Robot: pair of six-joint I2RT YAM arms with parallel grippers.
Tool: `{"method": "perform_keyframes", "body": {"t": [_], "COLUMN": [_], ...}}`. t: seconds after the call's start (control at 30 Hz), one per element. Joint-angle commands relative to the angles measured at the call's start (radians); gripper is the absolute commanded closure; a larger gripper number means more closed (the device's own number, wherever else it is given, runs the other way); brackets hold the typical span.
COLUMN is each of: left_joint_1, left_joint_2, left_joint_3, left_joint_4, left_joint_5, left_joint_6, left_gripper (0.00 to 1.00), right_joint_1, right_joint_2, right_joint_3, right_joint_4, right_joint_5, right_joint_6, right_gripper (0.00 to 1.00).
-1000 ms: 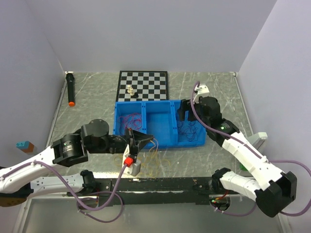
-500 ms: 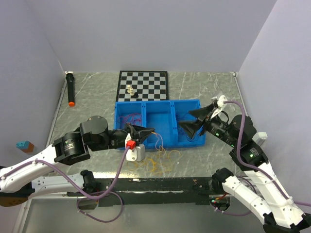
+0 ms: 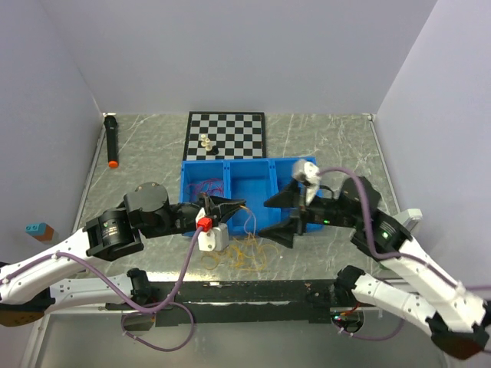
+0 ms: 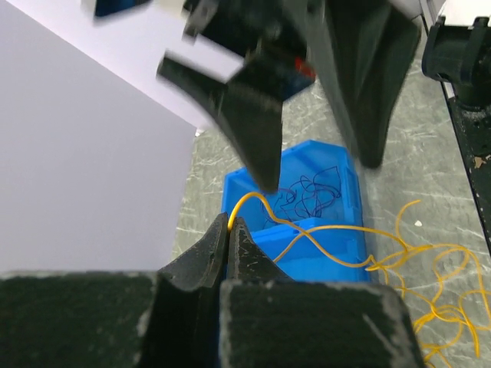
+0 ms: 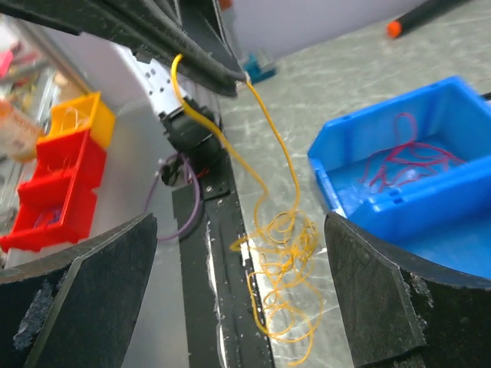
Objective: Untangle the cables
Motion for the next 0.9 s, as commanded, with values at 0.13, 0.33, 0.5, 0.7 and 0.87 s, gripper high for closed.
{"method": "perform_keyframes", "body": {"t": [0.13,0.33,0.5,0.7,0.87], "left_joint_1": [0.004,0.002,0.004,0.048,0.099], "left_joint_2": [-0.007,-0.016,-0.027,-0.074,-0.111], "left_joint_3": [0.023,0.02,-0.007,-0.121,-0.268], "left_joint_4": [0.049,0.062,0.106,0.192,0.169], "left_joint_5": [-0.001,-0.004,-0.047,-0.141,-0.067], "left_joint_6": [-0.027,-0.033,-0.064,-0.235,-0.332], "left_gripper": [0.99,0.99,0.78,0.07,0.03], "right_joint_1": [0.105,0.146,0.156,0.156,0.154], "right_joint_2": [0.199,0.243,0.216,0.145,0.133], "right_joint_3": [0.089,0.092,0.091,0.152,0.22], "right_joint_4": [0.022,0.079,0.109,0.033,-0.01], "right_joint_5": [0.214,0.276,0.322,0.385,0.345], "right_joint_6": [-0.089,-0.069,-0.046,-0.063,-0.053], "right_gripper": [0.05,0.19,0.86,1.0,1.0]}}
